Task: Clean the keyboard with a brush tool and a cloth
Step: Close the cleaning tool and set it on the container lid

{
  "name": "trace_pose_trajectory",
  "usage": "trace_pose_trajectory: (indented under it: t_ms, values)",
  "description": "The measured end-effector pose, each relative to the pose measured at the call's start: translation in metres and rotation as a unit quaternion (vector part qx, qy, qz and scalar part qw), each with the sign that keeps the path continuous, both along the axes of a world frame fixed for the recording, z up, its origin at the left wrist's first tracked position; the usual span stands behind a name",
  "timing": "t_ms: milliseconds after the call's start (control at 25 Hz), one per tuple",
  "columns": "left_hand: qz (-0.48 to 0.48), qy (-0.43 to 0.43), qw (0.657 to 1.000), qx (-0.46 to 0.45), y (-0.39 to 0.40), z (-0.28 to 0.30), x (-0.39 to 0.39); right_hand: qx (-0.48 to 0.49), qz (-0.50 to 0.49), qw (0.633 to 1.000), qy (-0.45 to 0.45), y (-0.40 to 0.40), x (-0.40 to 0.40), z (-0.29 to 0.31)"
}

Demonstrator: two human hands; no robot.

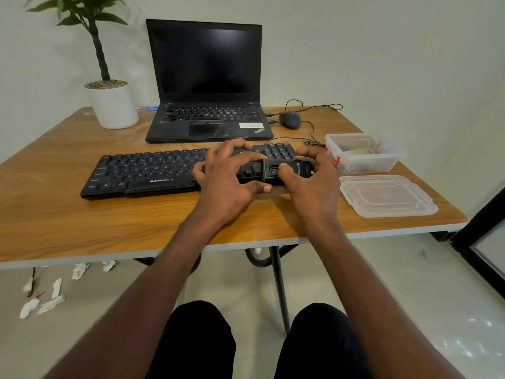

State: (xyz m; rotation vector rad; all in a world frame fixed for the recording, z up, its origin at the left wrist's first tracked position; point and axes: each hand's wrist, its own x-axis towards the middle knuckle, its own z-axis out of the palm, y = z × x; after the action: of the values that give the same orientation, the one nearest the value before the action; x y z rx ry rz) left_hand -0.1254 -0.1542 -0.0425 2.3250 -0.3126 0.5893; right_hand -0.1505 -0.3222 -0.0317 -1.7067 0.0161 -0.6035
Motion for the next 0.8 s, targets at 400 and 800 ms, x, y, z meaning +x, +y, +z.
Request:
trace_pose_trajectory:
  t_ms: [400,800]
  values:
    - [0.014,0.009,0.998,-0.055,0.0046,-0.0029,0.0039,0.087,0.033,0.996,0.009,-0.0044,0.0105,-0.0038]
    - [0.022,0.012,0.997,-0.069,0.0011,0.0013,0.0029,-0.031,0.059,0.997,0.026,-0.0044,0.004,0.0055]
